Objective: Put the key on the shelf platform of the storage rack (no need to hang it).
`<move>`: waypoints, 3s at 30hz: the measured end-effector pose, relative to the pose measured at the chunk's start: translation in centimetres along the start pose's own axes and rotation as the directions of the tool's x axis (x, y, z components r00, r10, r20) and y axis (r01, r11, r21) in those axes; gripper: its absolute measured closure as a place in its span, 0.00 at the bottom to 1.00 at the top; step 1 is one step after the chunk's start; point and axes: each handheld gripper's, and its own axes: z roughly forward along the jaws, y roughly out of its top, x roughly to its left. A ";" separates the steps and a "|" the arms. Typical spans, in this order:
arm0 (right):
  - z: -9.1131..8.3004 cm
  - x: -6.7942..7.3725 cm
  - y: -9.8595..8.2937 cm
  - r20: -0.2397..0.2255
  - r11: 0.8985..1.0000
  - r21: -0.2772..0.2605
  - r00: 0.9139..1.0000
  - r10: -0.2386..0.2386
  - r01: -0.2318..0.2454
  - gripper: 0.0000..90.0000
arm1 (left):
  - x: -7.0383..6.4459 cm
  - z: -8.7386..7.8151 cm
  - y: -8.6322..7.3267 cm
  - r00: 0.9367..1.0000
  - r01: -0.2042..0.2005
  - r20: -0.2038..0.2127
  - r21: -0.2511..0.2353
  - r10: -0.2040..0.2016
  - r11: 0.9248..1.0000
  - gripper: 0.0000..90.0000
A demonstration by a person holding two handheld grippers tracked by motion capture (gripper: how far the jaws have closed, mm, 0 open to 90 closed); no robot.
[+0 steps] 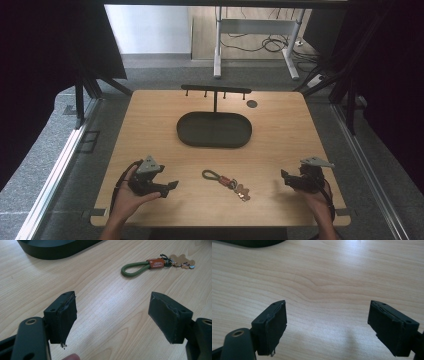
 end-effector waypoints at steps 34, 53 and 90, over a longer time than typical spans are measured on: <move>-1.2 0.7 0.3 -0.074 0.993 -0.028 0.990 -0.116 0.114 0.29 | 0.1 -0.6 0.0 1.000 -0.003 -0.011 -0.004 0.003 1.000 0.26; -2.9 2.5 2.6 -0.145 0.977 -0.012 0.967 -0.211 0.212 0.35 | -0.6 -0.7 0.3 1.000 -0.020 -0.018 0.007 0.020 1.000 0.26; -0.7 8.9 9.4 -0.299 0.874 0.152 0.865 -0.404 0.461 0.40 | -0.5 -0.7 0.2 1.000 -0.016 0.004 -0.004 0.017 1.000 0.26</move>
